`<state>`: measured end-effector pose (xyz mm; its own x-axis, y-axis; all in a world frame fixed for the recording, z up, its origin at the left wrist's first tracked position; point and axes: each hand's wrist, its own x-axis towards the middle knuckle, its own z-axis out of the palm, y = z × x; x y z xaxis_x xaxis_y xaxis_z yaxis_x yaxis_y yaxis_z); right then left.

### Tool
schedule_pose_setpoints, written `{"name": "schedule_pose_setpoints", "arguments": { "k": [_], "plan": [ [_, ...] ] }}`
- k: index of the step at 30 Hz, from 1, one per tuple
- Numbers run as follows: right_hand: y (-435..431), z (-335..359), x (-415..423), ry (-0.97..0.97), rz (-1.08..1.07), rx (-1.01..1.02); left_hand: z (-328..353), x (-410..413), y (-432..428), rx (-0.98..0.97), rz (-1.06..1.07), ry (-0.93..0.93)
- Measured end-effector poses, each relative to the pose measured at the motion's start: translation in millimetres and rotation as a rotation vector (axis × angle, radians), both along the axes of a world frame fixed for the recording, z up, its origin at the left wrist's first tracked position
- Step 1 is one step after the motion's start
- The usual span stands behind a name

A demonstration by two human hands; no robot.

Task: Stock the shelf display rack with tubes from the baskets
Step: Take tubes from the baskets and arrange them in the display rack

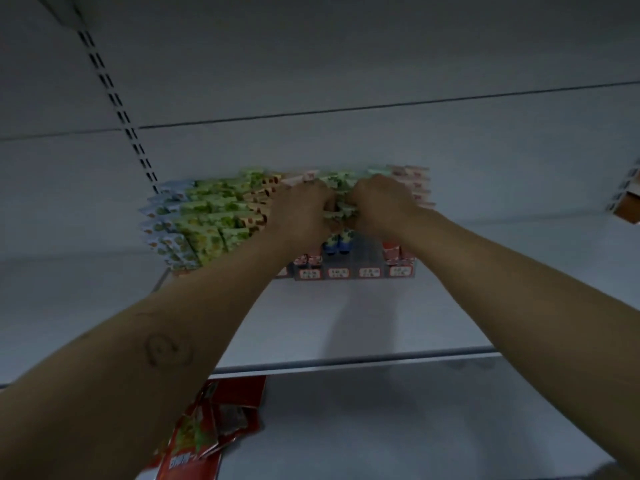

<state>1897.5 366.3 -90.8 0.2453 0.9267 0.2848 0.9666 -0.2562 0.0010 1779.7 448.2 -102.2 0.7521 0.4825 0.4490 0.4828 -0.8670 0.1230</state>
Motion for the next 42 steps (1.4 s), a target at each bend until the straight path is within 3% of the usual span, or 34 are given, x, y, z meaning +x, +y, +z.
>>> {"name": "schedule_pose_setpoints", "arguments": {
  "k": [3,8,16,23,42],
  "plan": [
    [-0.1,-8.8,3.7,-0.026,0.021,0.036,-3.7,-1.0,11.5,-0.050,-0.090,-0.048],
    [2.5,-22.2,10.2,-0.132,0.059,0.077,-6.9,1.5,21.0,-0.010,-0.047,-0.006],
    [18.7,-6.1,-1.3,-0.122,-0.053,0.002,-8.3,-1.2,20.5,-0.068,-0.089,-0.061],
    [5.9,-14.8,4.0,-0.053,-0.004,0.017,-9.5,-0.2,16.1,-0.060,-0.045,-0.056],
    [13.0,-11.4,-3.5,-0.105,0.008,-0.005,-18.5,1.8,11.6,-0.075,-0.013,-0.103]
  ]
}}
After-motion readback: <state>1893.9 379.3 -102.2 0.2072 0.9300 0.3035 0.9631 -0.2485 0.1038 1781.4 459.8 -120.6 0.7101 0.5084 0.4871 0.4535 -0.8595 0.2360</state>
